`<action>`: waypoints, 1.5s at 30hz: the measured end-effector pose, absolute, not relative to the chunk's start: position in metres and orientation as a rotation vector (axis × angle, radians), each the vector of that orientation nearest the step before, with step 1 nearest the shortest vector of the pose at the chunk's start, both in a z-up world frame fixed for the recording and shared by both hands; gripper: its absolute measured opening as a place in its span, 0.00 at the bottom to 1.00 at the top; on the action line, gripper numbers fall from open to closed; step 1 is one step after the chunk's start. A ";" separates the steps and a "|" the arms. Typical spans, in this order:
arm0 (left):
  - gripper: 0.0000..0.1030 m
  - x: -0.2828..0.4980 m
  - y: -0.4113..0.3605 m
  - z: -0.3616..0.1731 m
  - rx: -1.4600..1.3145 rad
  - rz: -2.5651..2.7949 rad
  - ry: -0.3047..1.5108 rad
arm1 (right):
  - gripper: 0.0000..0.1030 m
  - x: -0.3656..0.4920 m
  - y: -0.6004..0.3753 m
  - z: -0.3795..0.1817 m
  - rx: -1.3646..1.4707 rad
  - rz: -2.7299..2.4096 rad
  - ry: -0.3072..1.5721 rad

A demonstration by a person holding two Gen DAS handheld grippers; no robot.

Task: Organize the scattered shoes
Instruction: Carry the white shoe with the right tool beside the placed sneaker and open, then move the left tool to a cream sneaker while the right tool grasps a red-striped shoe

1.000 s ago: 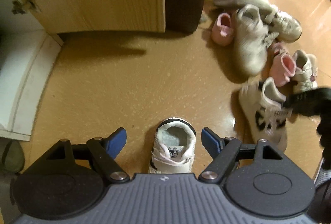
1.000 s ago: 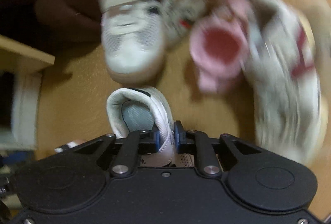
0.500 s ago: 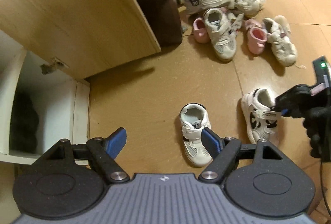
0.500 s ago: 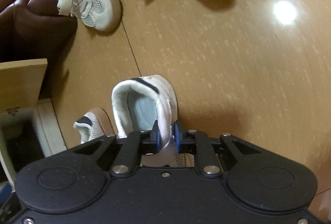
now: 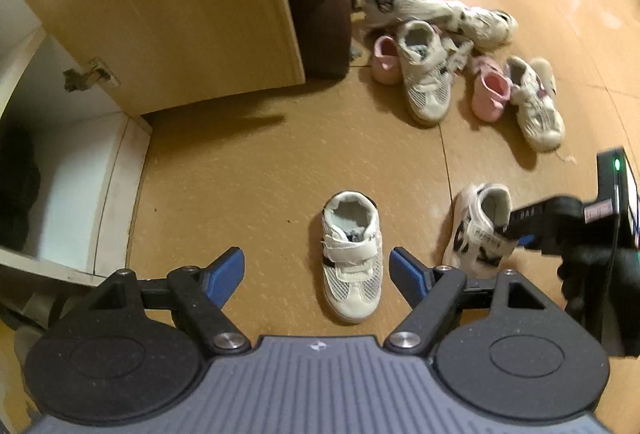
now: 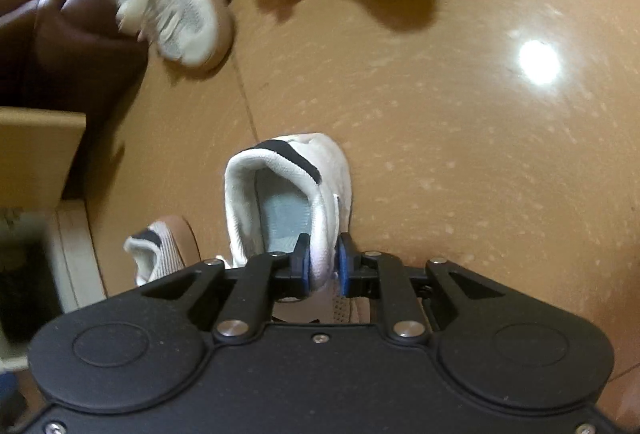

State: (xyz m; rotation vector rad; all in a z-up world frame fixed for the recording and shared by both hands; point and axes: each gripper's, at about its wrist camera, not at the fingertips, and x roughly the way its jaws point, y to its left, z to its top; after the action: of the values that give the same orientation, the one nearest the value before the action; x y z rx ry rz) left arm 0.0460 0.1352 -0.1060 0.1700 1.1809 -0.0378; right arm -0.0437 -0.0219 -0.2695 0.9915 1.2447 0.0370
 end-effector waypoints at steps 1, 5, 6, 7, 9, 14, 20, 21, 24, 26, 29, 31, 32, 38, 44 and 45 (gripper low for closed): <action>0.77 0.047 0.135 -0.107 0.166 -0.039 1.180 | 0.17 -0.037 -0.015 -0.268 0.976 0.043 1.246; 0.77 0.050 0.133 -0.110 0.155 -0.050 1.181 | 0.17 -0.027 -0.024 -0.268 0.921 0.064 1.243; 0.77 0.051 0.132 -0.111 0.154 -0.054 1.180 | 0.17 -0.033 -0.035 -0.270 0.923 0.063 1.244; 0.77 0.052 0.131 -0.111 0.153 -0.057 1.179 | 0.17 -0.033 -0.040 -0.267 0.893 0.072 1.246; 0.77 0.053 0.129 -0.111 0.151 -0.062 1.177 | 0.17 -0.016 -0.024 -0.265 0.878 0.090 1.250; 0.77 0.055 0.125 -0.114 0.151 -0.069 1.181 | 0.15 0.026 0.017 -0.261 0.846 0.135 1.259; 0.77 0.065 0.122 -0.115 0.140 -0.051 1.169 | 0.25 0.071 0.058 -0.262 0.811 0.181 1.271; 0.77 0.067 0.124 -0.114 0.129 -0.041 1.158 | 0.40 0.074 0.057 -0.268 0.809 0.182 1.276; 0.77 0.074 0.129 -0.108 0.089 -0.007 1.119 | 0.49 0.085 0.049 -0.269 0.813 0.186 1.264; 0.77 0.080 0.131 -0.105 0.054 0.007 1.101 | 0.53 0.089 0.032 -0.261 0.803 0.190 1.249; 0.77 0.089 0.127 -0.102 0.013 -0.015 1.094 | 0.53 0.096 -0.003 -0.250 0.777 0.194 1.213; 0.77 0.094 0.118 -0.098 0.023 -0.021 1.066 | 0.54 0.106 -0.014 -0.241 0.773 0.186 1.189; 0.77 0.096 0.113 -0.094 0.032 -0.015 1.045 | 0.54 0.112 -0.019 -0.236 0.771 0.182 1.178; 0.77 0.112 0.091 -0.085 0.008 -0.019 0.995 | 0.54 0.130 -0.099 -0.207 0.658 0.182 1.113; 0.77 0.124 0.081 -0.089 -0.090 -0.007 0.941 | 0.54 0.148 -0.202 -0.180 0.555 0.169 1.042; 0.77 0.125 0.081 -0.090 -0.104 -0.008 0.937 | 0.54 0.154 -0.214 -0.170 0.535 0.163 1.030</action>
State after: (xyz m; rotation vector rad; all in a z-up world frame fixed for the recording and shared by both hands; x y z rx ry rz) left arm 0.1251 0.0806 -0.0901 -0.1045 0.9375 -0.0084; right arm 0.1538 -0.2144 -0.1705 0.5354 1.0299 0.1626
